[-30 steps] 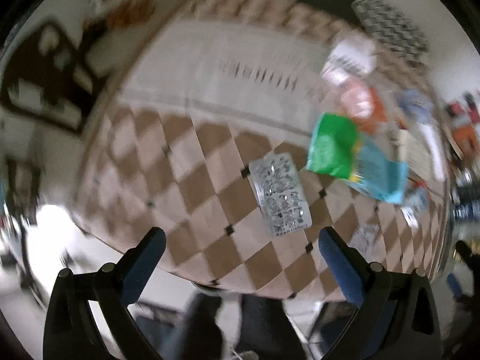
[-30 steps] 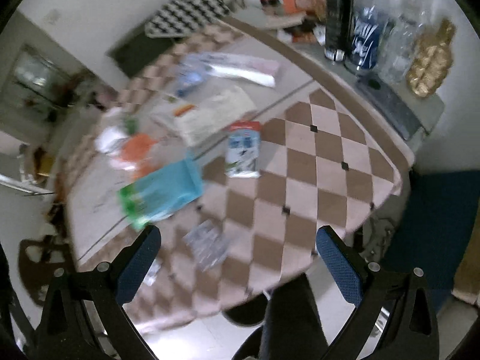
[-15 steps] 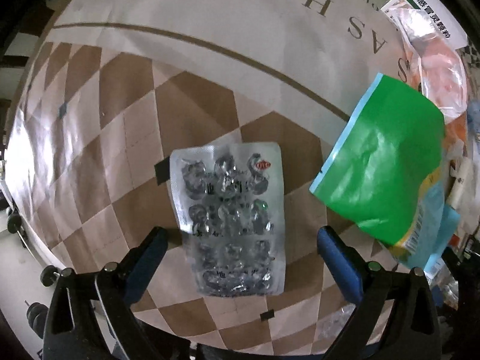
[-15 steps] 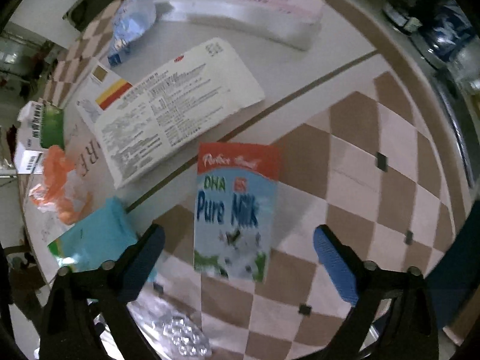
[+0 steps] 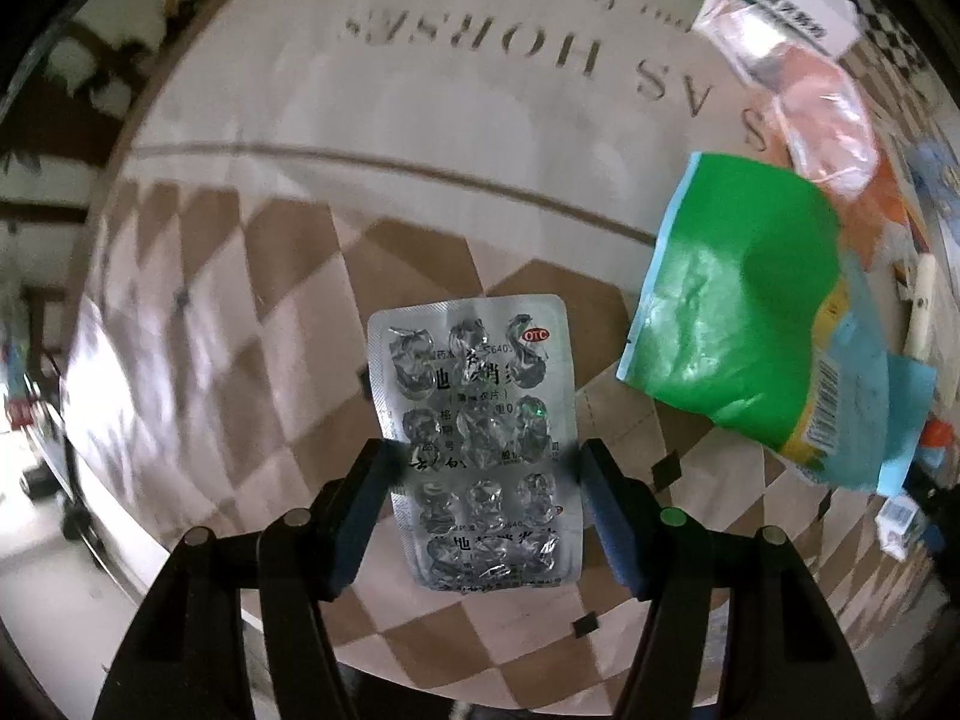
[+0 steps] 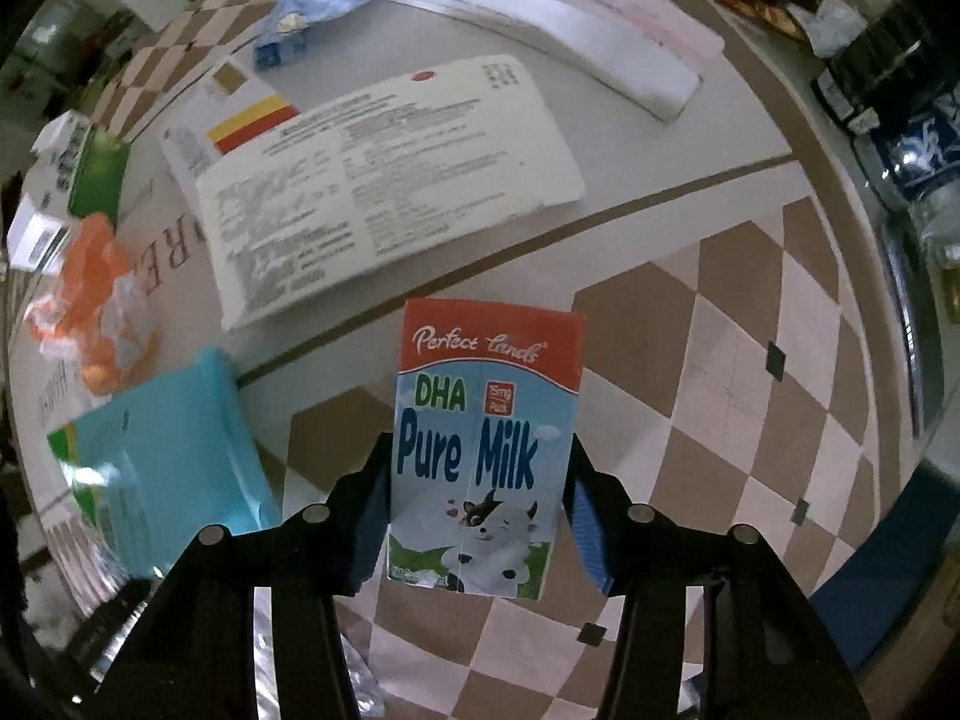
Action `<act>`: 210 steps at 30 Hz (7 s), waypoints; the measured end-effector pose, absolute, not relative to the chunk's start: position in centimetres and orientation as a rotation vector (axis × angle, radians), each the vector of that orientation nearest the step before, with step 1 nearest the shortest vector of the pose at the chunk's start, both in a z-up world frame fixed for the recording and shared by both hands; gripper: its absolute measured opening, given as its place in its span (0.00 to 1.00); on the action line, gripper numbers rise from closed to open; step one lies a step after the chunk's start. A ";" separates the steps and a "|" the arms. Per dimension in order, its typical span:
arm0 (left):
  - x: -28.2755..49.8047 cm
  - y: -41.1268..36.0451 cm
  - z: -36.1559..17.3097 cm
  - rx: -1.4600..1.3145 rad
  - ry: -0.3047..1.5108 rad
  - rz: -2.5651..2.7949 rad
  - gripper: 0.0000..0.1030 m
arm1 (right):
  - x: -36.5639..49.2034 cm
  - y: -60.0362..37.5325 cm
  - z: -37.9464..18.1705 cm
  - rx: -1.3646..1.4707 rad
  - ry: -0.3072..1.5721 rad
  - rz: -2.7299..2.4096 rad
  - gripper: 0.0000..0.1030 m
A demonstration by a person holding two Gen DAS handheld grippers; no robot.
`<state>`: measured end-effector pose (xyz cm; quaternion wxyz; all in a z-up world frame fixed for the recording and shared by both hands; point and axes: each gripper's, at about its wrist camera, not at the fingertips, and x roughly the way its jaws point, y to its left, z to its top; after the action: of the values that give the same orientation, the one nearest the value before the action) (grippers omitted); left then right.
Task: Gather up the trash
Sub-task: 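Grasp the silver blister pack with the left tool while the right tool grasps the Pure Milk carton, then carry both items over the white bin and open both tools to drop them, then move both tools back over the table toward the remaining trash, then grasp the green-and-blue snack bag with the left tool while the right tool grasps the leaflet, then carry the bag and leaflet over the bin and open both tools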
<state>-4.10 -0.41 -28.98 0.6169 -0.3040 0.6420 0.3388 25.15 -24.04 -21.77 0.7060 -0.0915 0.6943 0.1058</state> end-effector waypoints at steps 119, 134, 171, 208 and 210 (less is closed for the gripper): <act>1.1 -5.0 -21.2 -1.219 1.336 0.584 0.94 | 23.7 -22.5 -16.7 -0.331 1.520 0.410 0.99; 6.5 -2.7 -24.7 -1.313 1.350 0.782 0.68 | 25.3 -11.0 -23.0 -1.323 1.292 0.873 0.99; 9.6 -1.9 -15.7 -0.462 1.286 0.726 0.11 | 24.0 -7.9 -25.1 -1.412 1.357 0.914 0.82; -24.0 -8.1 -8.7 -0.393 1.253 0.607 0.09 | -8.5 -24.3 -9.3 -0.211 1.418 0.625 0.81; -26.0 -8.8 -11.2 -0.427 1.307 0.598 0.09 | -11.3 -25.7 -11.9 -0.163 1.486 0.598 0.81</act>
<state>-26.02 -8.77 -11.24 0.7319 -0.1942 0.5940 0.2717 -11.27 -25.75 -11.92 0.6931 -0.0731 0.6653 0.2678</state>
